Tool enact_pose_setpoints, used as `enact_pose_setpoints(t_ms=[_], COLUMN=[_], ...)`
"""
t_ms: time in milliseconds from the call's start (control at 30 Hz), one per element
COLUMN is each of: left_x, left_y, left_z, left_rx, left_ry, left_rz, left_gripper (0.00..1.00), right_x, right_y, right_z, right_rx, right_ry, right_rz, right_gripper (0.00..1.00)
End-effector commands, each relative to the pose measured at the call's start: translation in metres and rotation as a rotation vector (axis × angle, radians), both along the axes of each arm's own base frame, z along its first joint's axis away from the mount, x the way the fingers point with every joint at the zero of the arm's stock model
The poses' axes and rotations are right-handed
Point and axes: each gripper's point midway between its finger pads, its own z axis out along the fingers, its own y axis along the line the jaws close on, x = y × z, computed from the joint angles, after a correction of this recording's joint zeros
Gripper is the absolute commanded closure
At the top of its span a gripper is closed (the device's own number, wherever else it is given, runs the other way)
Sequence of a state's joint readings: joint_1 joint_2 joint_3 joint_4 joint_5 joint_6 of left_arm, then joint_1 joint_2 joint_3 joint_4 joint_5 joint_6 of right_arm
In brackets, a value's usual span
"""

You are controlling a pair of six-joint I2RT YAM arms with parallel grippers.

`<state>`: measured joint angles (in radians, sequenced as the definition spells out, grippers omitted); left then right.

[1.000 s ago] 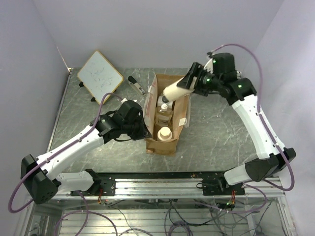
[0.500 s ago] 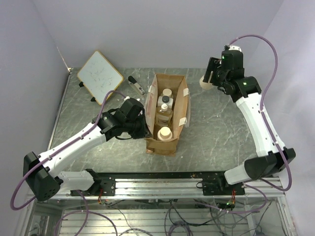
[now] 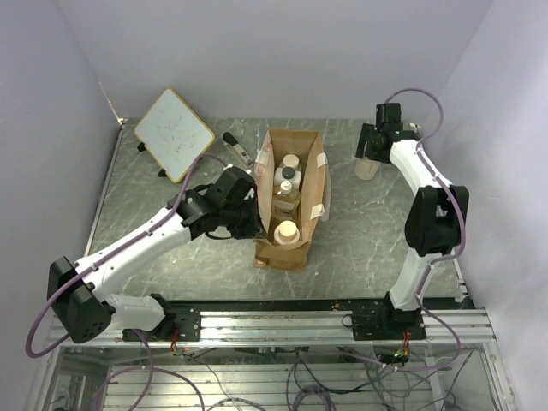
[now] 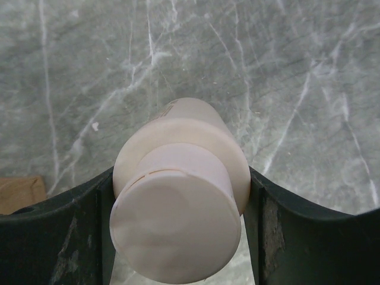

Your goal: Take the personal care products out of the canvas bag

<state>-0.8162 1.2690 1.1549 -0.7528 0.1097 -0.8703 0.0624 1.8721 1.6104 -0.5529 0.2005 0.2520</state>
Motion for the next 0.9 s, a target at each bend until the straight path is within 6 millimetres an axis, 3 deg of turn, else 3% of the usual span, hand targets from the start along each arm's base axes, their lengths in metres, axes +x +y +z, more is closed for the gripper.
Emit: enact_pose_setpoints(t_ms=[0, 133, 300, 467, 533, 633, 767, 867], left_x=[-0.002, -0.001, 0.0, -0.001, -0.002, -0.004, -0.007, -0.009], left_y=[0.0, 0.0, 0.001, 0.001, 0.001, 0.002, 0.003, 0.004], left_z=[-0.014, -0.013, -0.014, -0.015, -0.015, -0.016, -0.016, -0.012], left_rx=[0.052, 0.067, 0.08, 0.077, 0.075, 0.073, 0.064, 0.037], left_ry=[0.016, 0.015, 0.014, 0.017, 0.021, 0.029, 0.043, 0.046], left_rz=[-0.037, -0.047, -0.053, -0.056, -0.056, -0.049, -0.033, -0.015], left_gripper=[0.93, 0.93, 0.93, 0.93, 0.93, 0.87, 0.75, 0.62], right_x=[0.047, 0.054, 0.051, 0.048, 0.047, 0.043, 0.028, 0.001], right_y=[0.003, 0.001, 0.002, 0.0, 0.001, -0.001, -0.001, -0.002], right_z=[0.029, 0.007, -0.006, -0.01, -0.009, -0.004, 0.007, 0.02], right_rx=[0.004, -0.008, -0.003, -0.013, -0.013, -0.015, -0.002, 0.015], right_ry=[-0.16, -0.12, -0.111, -0.091, -0.081, -0.072, -0.051, -0.021], right_rz=[0.034, 0.035, 0.035, 0.035, 0.036, 0.022, 0.008, -0.014], right_gripper=[1.0, 1.0, 0.97, 0.69, 0.44, 0.21, 0.07, 0.03])
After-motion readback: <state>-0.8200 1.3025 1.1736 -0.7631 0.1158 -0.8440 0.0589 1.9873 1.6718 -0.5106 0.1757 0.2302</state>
